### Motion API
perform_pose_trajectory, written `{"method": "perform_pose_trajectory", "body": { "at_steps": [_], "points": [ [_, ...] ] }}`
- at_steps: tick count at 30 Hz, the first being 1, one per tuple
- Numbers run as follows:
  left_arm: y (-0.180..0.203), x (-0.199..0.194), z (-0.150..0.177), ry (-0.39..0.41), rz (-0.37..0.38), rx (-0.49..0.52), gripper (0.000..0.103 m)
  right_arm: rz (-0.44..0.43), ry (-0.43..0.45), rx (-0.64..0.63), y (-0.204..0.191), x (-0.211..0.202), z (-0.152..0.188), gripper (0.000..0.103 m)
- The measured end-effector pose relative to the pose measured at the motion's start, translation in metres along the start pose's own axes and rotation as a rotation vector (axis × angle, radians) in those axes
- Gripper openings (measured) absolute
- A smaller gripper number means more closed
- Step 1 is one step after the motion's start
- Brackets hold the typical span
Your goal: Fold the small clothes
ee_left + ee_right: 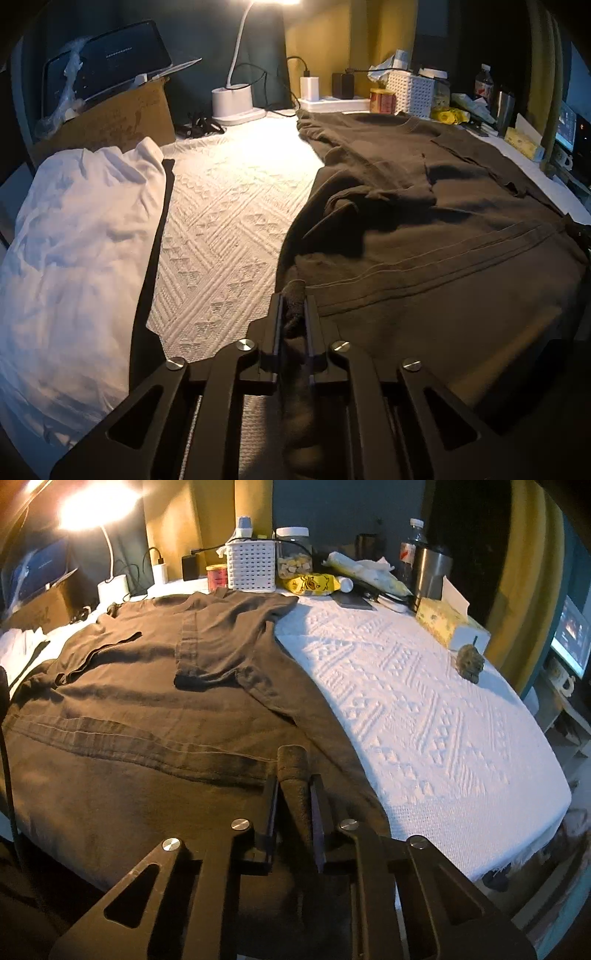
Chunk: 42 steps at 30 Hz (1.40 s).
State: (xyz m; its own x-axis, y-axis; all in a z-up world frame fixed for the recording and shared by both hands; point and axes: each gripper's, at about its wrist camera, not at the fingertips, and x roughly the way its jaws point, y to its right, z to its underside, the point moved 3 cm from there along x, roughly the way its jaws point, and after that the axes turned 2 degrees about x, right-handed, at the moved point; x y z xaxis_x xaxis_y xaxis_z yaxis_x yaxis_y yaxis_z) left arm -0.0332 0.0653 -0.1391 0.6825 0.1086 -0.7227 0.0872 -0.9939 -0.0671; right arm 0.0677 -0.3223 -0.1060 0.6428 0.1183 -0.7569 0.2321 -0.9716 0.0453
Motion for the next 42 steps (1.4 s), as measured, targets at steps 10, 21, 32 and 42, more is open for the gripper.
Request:
{"method": "perform_pose_trajectory", "body": {
  "at_steps": [10, 21, 32, 42],
  "points": [
    [-0.001, -0.024, -0.010, 0.079, 0.007, 0.009, 0.004, 0.001, 0.080, 0.009, 0.000, -0.024, -0.012, 0.015],
    [-0.004, -0.042, -0.031, 0.153, -0.001, 0.007, 0.004, -0.010, 0.159, 0.028, 0.000, -0.045, -0.029, 0.014],
    [-0.013, -0.049, -0.057, 0.203, -0.029, -0.001, 0.004, -0.020, 0.224, 0.077, 0.010, -0.051, -0.051, 0.014],
    [-0.015, -0.048, -0.087, 0.230, -0.042, 0.007, 0.004, -0.039, 0.246, 0.105, 0.013, -0.041, -0.073, 0.014]
  ]
}}
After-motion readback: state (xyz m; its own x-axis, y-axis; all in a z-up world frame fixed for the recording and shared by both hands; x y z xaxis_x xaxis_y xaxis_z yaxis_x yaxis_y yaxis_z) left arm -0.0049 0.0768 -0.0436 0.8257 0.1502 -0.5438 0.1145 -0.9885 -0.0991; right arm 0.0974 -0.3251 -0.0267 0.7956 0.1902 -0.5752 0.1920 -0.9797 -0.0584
